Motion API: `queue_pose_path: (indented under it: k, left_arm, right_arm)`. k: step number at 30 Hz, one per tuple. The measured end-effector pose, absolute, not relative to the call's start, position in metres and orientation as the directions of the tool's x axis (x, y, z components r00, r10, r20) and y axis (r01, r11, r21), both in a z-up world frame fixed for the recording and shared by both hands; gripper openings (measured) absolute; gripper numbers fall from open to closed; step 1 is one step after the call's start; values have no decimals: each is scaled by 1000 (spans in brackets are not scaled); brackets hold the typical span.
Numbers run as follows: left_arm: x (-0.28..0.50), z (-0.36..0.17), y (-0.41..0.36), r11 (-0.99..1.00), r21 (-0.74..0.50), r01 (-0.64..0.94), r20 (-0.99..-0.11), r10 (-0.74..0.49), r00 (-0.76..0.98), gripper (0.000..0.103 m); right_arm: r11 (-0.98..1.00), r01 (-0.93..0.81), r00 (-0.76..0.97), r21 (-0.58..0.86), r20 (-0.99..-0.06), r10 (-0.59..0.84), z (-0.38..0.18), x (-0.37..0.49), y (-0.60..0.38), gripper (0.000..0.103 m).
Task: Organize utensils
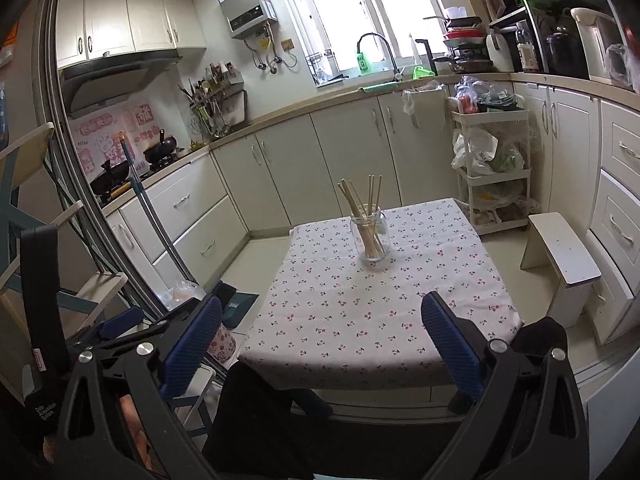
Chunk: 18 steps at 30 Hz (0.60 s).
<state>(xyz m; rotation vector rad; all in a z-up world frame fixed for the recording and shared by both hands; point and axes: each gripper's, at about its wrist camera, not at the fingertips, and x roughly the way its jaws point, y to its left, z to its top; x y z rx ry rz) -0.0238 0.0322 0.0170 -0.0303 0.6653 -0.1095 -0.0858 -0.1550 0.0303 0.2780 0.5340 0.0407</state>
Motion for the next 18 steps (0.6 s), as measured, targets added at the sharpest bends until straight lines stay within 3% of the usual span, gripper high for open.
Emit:
queue_pose_path:
  k: [18]
  left_arm:
    - [-36, 19, 29, 987, -91, 133, -588, -161, 792, 95]
  right_arm:
    - [961, 67, 859, 267, -506, 80, 32, -91, -157, 96]
